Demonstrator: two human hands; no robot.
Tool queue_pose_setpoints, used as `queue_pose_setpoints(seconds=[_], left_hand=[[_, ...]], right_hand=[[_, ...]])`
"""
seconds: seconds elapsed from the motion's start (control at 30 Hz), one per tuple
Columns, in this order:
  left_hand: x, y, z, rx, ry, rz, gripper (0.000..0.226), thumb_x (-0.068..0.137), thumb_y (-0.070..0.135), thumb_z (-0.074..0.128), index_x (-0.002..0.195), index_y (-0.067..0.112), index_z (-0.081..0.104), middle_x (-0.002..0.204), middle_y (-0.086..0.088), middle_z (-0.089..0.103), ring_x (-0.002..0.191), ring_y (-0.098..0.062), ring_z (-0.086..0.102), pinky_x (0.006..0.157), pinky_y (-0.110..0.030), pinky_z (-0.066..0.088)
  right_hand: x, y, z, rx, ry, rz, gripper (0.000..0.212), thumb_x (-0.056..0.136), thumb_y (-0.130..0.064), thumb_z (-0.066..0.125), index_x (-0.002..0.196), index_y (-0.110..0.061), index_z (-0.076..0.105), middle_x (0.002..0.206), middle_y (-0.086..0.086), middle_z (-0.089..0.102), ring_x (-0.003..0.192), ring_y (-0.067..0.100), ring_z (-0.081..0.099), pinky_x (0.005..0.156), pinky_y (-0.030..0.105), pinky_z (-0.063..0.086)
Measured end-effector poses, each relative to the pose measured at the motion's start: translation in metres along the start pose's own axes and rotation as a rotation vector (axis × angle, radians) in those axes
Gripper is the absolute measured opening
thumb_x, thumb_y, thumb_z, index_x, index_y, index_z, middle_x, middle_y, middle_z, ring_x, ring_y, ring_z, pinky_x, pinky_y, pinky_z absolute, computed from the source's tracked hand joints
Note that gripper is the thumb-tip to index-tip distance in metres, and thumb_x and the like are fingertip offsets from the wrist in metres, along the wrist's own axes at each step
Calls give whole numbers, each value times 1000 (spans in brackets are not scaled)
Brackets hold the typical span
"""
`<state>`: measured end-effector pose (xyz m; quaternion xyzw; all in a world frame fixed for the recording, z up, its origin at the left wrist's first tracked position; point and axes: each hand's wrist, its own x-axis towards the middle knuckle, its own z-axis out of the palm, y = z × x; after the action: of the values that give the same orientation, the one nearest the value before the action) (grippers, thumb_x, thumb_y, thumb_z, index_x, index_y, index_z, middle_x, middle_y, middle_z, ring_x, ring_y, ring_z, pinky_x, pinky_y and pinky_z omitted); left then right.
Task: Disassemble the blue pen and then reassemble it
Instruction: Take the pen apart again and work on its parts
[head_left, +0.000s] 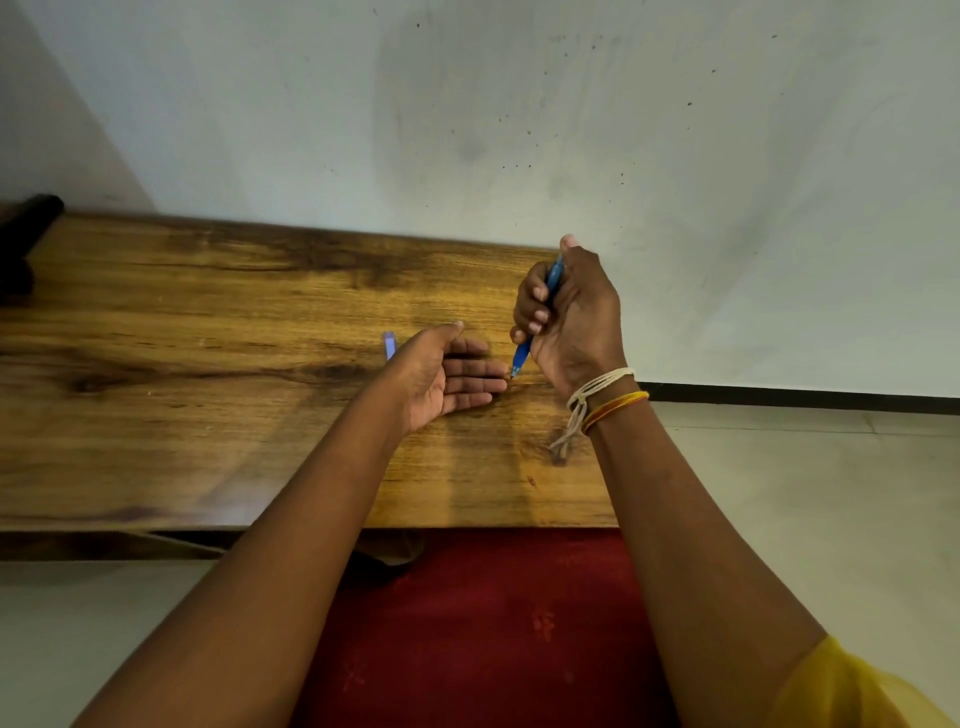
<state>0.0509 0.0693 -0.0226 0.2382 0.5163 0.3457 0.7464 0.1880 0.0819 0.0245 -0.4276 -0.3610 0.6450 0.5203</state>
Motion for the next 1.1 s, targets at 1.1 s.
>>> queue_pose_setpoints(seconds=[1.1], left_hand=[[3, -1, 3, 37, -25, -10, 45, 101, 38, 34, 119, 3, 56, 99, -20, 71, 86, -30, 71, 78, -35, 55]], right_hand=[[2, -4, -11, 354, 164, 30, 53, 96, -49, 30, 59, -13, 39, 45, -3, 27, 48, 14, 22, 55, 27, 23]])
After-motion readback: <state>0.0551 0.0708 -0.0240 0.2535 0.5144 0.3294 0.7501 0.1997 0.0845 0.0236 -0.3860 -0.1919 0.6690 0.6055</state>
